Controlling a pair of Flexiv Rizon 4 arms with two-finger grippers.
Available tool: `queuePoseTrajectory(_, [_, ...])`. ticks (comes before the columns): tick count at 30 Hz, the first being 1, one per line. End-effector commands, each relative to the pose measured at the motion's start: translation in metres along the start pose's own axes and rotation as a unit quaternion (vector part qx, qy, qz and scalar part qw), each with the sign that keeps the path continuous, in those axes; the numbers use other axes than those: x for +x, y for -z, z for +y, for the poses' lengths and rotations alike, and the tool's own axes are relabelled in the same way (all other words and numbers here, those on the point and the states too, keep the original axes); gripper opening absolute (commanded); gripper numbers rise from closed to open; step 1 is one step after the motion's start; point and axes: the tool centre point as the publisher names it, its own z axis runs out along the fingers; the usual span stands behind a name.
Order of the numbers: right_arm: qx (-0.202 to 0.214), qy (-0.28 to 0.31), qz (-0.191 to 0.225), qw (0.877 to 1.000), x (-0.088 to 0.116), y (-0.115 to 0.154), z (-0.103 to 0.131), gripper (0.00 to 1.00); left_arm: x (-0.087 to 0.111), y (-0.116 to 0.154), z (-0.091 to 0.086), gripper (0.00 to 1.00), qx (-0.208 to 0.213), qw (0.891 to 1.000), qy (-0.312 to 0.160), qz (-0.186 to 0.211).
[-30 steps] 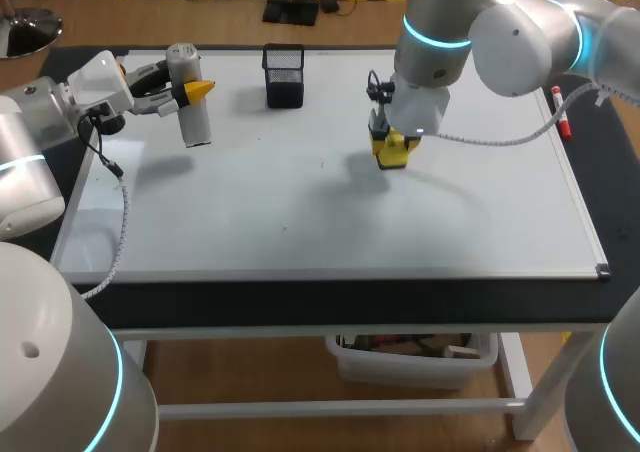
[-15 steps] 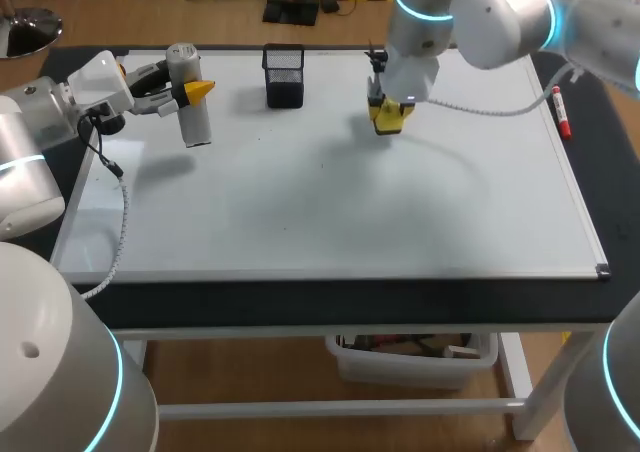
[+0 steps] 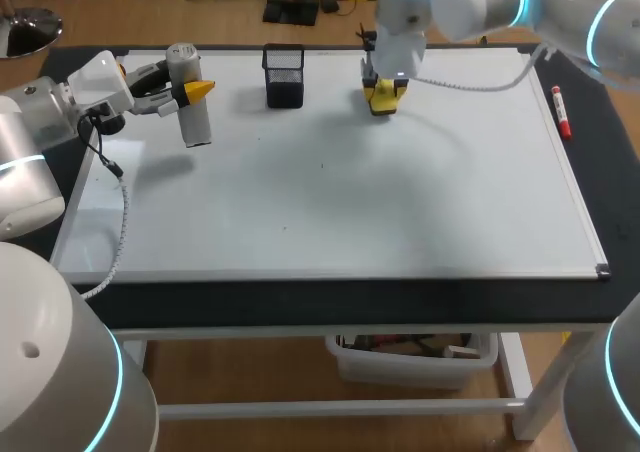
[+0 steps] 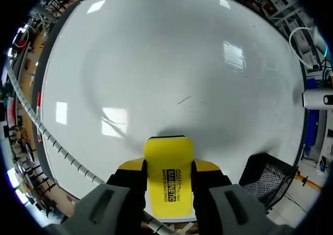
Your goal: Pick up the inspection probe, press it on each red-marked spot on the whiteboard one by one, put down the probe, pick up the eraser, and wipe off all the red marks.
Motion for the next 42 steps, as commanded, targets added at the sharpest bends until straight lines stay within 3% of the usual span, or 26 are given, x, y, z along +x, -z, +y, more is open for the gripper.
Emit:
queuePoseTrajectory(1, [-0.041,-0.004,0.006,0.999,-0.002,-0.004,-0.025,0.0,0.0,0.0,0.0,0.0,0.002,1.0,-0.001,0.0])
queuePoseTrajectory(13, [-0.065,-0.028,0.008,0.997,-0.001,-0.01,-0.033,0.0,0.0,0.0,0.0,0.0,0.002,1.0,-0.001,0.0])
queuePoseTrajectory(38, [-0.074,-0.036,0.019,0.996,-0.003,-0.018,-0.033,0.0,0.0,0.0,0.0,0.0,0.002,1.0,-0.001,0.0])
queuePoseTrajectory(42, [-0.074,-0.037,0.019,0.996,-0.004,-0.018,-0.031,0.11,0.0,0.0,0.0,0.0,0.002,1.0,-0.001,0.0])
